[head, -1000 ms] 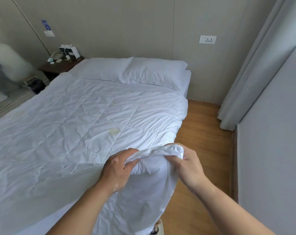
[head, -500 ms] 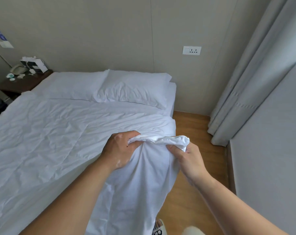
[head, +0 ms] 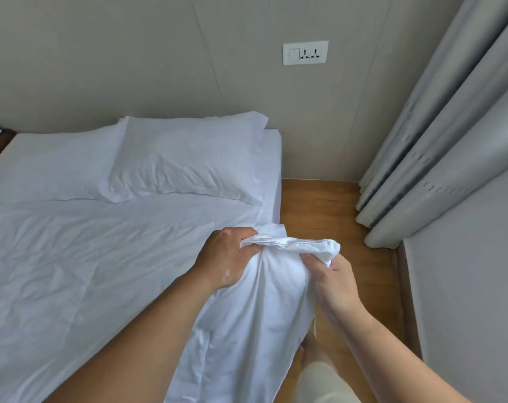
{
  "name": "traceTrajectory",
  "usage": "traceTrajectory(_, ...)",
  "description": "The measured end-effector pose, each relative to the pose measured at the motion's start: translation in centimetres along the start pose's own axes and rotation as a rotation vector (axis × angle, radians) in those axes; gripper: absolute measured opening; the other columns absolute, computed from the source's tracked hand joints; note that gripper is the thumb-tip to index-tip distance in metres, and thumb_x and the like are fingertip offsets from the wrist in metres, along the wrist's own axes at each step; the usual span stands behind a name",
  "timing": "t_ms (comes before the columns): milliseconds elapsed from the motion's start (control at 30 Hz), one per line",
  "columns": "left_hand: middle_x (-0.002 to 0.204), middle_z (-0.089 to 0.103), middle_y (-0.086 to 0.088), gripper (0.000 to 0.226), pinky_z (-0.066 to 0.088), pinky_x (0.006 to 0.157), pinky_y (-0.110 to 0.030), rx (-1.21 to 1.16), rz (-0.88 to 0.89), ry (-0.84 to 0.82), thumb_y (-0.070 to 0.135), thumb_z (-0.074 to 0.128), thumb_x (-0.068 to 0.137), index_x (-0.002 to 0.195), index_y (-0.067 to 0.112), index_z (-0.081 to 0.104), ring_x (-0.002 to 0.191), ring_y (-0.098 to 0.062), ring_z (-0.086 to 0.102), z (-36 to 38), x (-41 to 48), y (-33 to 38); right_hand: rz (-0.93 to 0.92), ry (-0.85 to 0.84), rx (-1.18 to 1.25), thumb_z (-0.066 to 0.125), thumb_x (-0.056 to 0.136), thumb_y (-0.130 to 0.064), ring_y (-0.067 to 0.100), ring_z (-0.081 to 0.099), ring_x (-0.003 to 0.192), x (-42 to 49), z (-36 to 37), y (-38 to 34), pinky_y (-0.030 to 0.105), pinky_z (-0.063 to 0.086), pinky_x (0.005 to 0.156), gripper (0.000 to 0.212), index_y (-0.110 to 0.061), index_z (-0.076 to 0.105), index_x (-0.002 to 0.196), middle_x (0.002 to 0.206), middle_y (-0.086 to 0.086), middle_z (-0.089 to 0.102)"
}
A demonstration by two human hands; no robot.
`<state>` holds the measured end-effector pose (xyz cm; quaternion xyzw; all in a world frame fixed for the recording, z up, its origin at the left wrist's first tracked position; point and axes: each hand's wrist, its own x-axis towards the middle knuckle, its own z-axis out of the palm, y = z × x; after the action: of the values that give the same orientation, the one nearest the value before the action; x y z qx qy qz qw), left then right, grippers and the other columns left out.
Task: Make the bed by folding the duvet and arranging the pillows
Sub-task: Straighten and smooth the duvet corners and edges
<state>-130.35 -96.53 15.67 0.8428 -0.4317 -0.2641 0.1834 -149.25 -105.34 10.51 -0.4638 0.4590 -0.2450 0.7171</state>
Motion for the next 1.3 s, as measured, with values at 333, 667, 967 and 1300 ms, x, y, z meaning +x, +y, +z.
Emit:
traceTrajectory(333, 0.096, 0.071, 0.008, 0.020, 0.046, 0.077, -0.025, 0.027, -0.253, -0.233, 0.044, 0.066, 0.093, 0.108, 0.030, 0.069, 0.090, -0.019, 0.062, 10.5, 19.4, -8.8, 0.330, -0.063, -0.145, 0.065, 0.091, -0.014, 0.011, 0.062, 0.077, 24.0, -0.9, 10.3, 0.032, 0.051, 0.075, 0.012, -0.004, 0.065, 0.085, 0.081, -0.001, 0.068)
traceTrajectory(667, 0.145, 0.042, 0.000, 0.087, 0.051, 0.095, -0.040, 0.471, -0.501, -0.366, 0.054, 0.072, 0.077, 0.151, 0.029, 0.032, 0.124, -0.028, 0.054, 18.7, 16.4, -23.1, 0.482, -0.059, -0.176, 0.059, 0.094, -0.020, 0.012, 0.058, 0.071, 34.1, -1.7, 22.4, 0.031, 0.050, 0.070, 0.020, -0.013, 0.051, 0.078, 0.075, -0.003, 0.057)
traceTrajectory(967, 0.113, 0.074, -0.003, 0.025, 0.049, 0.088, -0.035, 0.223, -0.396, -0.116, 0.034, 0.063, 0.097, 0.120, 0.027, 0.066, 0.102, -0.033, 0.069, 15.2, 19.2, -26.0, 0.436, -0.140, -0.467, 0.059, 0.096, -0.034, 0.019, 0.067, 0.094, 36.9, 0.9, 27.4, 0.038, 0.054, 0.087, 0.020, -0.017, 0.067, 0.103, 0.098, -0.001, 0.072)
traceTrajectory(1300, 0.085, 0.069, -0.002, 0.061, 0.043, 0.076, -0.035, 0.335, -0.337, -0.295, 0.079, 0.037, 0.076, 0.083, 0.025, 0.064, 0.086, -0.026, 0.063, 15.1, 29.7, -31.3, 0.405, -0.039, -0.335, 0.060, 0.099, -0.035, 0.012, 0.069, 0.095, 37.5, 1.6, 31.4, 0.024, 0.050, 0.077, 0.018, -0.019, 0.068, 0.102, 0.097, -0.005, 0.074)
